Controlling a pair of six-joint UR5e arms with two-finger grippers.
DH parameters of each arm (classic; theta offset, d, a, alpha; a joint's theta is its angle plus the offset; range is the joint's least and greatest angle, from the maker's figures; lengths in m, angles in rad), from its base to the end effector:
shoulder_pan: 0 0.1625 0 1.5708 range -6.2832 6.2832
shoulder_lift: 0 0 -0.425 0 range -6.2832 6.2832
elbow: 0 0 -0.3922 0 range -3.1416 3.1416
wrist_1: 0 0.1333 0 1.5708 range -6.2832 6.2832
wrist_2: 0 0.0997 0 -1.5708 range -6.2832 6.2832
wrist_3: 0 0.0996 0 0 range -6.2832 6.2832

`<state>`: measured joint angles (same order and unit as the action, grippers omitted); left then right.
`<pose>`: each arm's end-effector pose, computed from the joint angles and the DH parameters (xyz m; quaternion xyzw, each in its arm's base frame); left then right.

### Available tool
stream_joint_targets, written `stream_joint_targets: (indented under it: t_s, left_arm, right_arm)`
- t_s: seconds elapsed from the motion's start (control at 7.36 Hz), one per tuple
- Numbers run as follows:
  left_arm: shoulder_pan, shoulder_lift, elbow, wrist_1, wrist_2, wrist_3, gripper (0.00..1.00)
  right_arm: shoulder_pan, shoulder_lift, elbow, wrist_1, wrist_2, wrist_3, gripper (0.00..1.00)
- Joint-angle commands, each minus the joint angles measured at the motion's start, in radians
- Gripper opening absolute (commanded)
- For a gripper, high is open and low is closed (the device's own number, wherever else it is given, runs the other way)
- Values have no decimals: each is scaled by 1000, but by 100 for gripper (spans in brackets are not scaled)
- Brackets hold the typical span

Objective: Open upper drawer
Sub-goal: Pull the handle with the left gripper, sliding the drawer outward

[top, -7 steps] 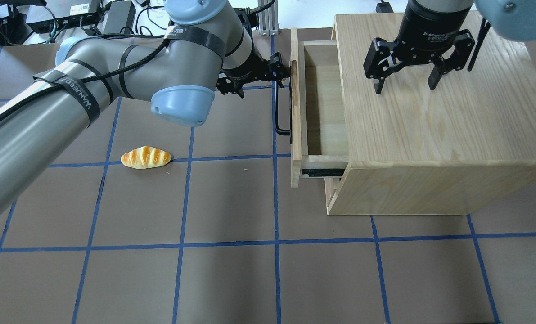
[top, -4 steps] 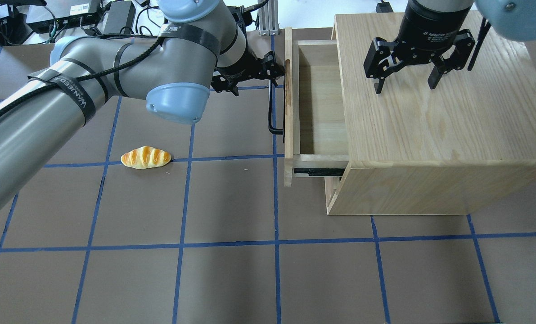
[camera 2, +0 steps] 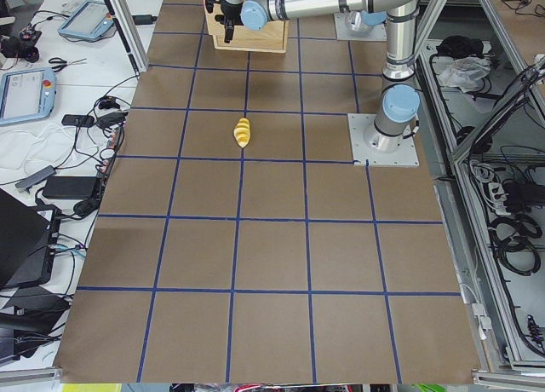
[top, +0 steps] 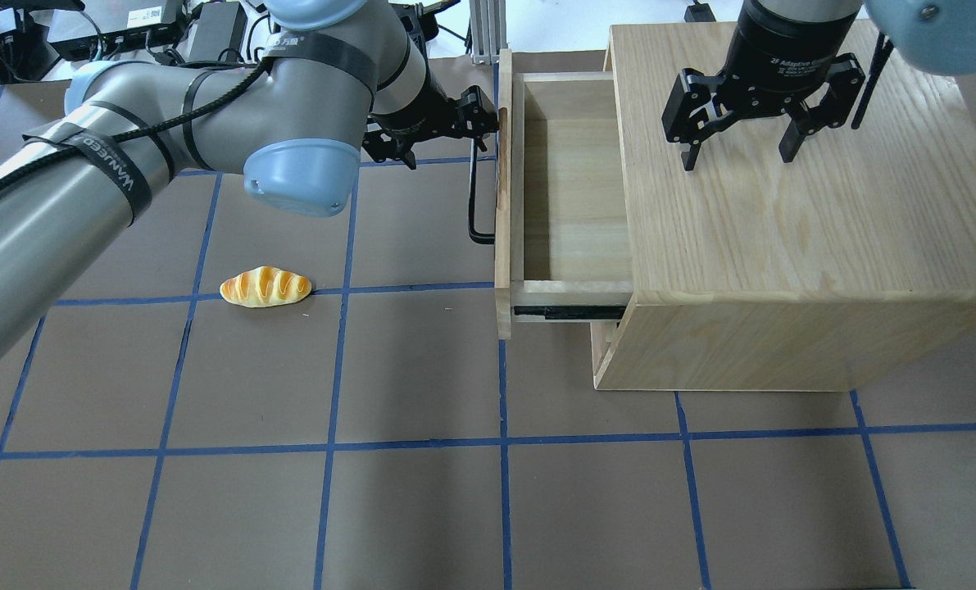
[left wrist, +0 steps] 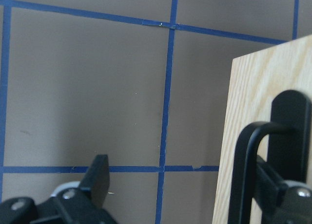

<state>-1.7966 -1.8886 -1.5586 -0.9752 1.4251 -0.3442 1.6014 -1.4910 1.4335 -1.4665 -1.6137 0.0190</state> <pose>-0.2852 -0.5815 0.3823 0.0479 -0.9858 0.1180 0.1096 0.1449 -0.5162 0.5046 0.0063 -0.9995 -0.0229 0.0220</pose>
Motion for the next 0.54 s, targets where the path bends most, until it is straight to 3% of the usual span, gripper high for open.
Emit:
stream_joint_targets:
  t_s: [0.0, 0.41]
  left_arm:
    - [22, 2, -3, -11, 0, 19, 100]
    - [32, 6, 2, -22, -2, 46, 100]
  right_arm:
    - [0, 0, -1, 0, 0, 1, 100]
    - [0, 0, 1, 0, 0, 1, 100]
